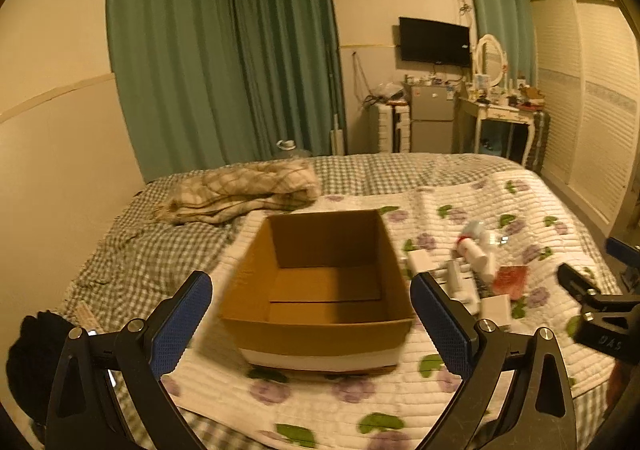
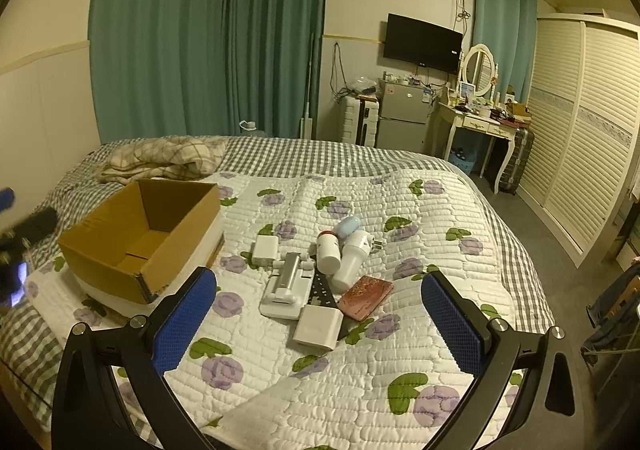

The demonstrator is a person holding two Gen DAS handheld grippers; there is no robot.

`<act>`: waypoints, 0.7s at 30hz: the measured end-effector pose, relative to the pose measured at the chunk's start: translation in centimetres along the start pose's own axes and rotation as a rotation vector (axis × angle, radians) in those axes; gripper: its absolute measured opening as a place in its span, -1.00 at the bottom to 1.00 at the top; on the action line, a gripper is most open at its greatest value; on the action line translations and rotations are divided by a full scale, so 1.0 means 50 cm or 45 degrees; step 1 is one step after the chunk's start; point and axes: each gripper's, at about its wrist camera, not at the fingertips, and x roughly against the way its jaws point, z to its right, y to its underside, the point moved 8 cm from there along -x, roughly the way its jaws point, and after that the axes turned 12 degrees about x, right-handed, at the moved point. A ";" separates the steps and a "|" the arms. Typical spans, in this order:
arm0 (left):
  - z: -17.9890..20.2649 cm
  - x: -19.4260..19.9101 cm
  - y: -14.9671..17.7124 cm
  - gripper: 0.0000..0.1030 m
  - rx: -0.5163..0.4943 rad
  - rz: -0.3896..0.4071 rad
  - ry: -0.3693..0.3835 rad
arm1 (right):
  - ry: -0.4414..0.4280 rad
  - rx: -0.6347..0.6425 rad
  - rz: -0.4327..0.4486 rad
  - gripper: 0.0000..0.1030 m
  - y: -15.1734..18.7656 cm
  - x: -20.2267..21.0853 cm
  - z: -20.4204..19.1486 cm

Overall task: Organize rigid objects
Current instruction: 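Move the right gripper to the white charger and close on it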

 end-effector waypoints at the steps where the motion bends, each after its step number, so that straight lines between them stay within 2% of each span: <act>1: -0.015 -0.009 -0.003 0.96 0.000 -0.010 -0.021 | 0.005 -0.001 -0.011 0.99 0.004 -0.008 0.005; 9: -0.127 -0.111 0.009 0.93 0.060 -0.114 -0.181 | 0.096 -0.028 -0.140 1.00 0.050 -0.084 0.069; 15: -0.160 -0.176 0.042 0.71 0.063 -0.227 -0.205 | 0.101 0.002 -0.298 1.00 0.112 -0.167 0.058; 19: -0.180 -0.207 0.056 0.34 0.073 -0.294 -0.207 | 0.051 0.041 -0.365 1.00 0.128 -0.212 0.016; 21: -0.186 -0.224 0.066 0.26 0.072 -0.335 -0.207 | 0.039 0.063 -0.385 1.00 0.130 -0.231 -0.003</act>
